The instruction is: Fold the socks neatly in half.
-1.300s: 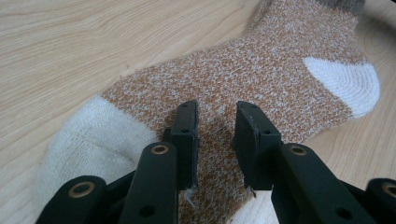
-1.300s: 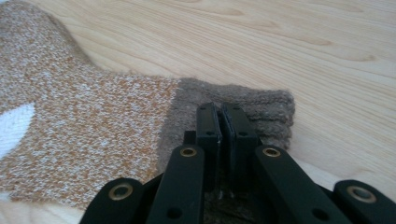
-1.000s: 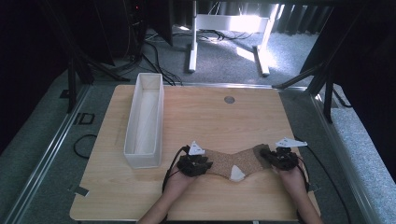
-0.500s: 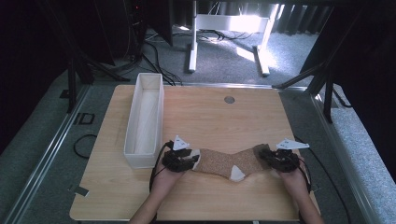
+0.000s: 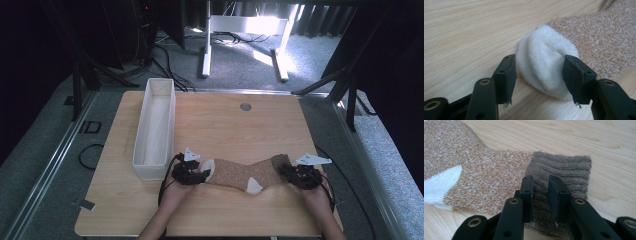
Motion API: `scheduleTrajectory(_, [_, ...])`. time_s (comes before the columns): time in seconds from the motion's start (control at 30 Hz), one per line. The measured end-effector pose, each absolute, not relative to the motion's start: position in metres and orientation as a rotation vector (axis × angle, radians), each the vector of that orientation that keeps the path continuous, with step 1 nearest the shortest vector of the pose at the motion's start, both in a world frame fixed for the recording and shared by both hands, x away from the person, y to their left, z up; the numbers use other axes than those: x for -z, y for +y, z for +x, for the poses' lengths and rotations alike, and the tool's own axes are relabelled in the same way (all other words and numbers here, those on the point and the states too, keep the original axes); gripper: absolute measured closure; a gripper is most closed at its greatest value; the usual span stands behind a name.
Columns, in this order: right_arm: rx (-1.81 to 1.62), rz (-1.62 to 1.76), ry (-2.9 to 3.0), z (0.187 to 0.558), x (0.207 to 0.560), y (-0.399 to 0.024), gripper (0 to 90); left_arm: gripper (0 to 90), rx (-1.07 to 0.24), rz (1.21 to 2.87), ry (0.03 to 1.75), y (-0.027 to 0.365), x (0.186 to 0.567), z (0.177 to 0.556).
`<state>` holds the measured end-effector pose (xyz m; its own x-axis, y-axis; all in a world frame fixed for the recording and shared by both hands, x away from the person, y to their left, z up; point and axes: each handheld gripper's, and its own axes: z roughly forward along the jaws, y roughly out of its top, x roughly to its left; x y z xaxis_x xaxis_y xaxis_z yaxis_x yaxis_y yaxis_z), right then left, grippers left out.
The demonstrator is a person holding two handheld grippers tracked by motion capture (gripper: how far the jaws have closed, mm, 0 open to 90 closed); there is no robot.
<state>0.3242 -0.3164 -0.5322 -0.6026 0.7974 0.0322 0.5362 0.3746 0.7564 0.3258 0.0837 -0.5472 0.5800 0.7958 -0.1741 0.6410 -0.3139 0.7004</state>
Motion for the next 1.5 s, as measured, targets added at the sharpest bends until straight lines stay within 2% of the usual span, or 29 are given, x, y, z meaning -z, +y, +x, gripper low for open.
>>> scheduleTrajectory(0.17, [-1.073,1.161,2.299,0.325,0.533,-0.316,74.3,41.1,-0.209,2.035,1.169,0.086,0.553,0.330])
scheduleTrajectory(0.27, [-1.077,1.164,2.297,0.325,0.534,-0.317,74.6,42.6,-0.201,2.049,1.157,0.085,0.552,0.331])
scheduleTrajectory(0.37, [-1.076,1.165,2.296,0.324,0.535,-0.317,74.7,54.1,-0.160,2.072,1.144,0.082,0.550,0.332])
scheduleTrajectory(0.47, [-1.073,1.164,2.297,0.324,0.535,-0.316,74.8,68.4,-0.186,2.079,1.128,0.078,0.549,0.329])
scheduleTrajectory(0.5, [-1.071,1.162,2.297,0.324,0.535,-0.316,74.9,68.4,-0.237,2.087,1.117,0.075,0.546,0.325])
scheduleTrajectory(0.53, [-1.069,1.160,2.298,0.324,0.534,-0.316,75.2,74.0,-0.262,2.090,1.121,0.073,0.545,0.324])
scheduleTrajectory(0.6, [-1.072,1.161,2.301,0.324,0.534,-0.316,77.2,76.1,-0.291,2.085,1.131,0.072,0.543,0.322])
scheduleTrajectory(0.73, [-1.078,1.145,2.324,0.325,0.533,-0.314,82.4,77.4,-0.330,2.057,1.175,0.078,0.537,0.324])
scheduleTrajectory(1.03, [-1.121,1.131,2.301,0.328,0.528,-0.305,81.1,77.4,-0.406,2.055,1.178,0.083,0.517,0.324])
scheduleTrajectory(1.2, [-1.058,1.124,2.305,0.329,0.530,-0.304,89.3,77.5,-0.406,2.038,1.200,0.088,0.514,0.326])
scheduleTrajectory(1.5, [-1.066,1.140,2.314,0.330,0.537,-0.303,89.9,77.4,-0.415,2.029,1.188,0.080,0.500,0.326])
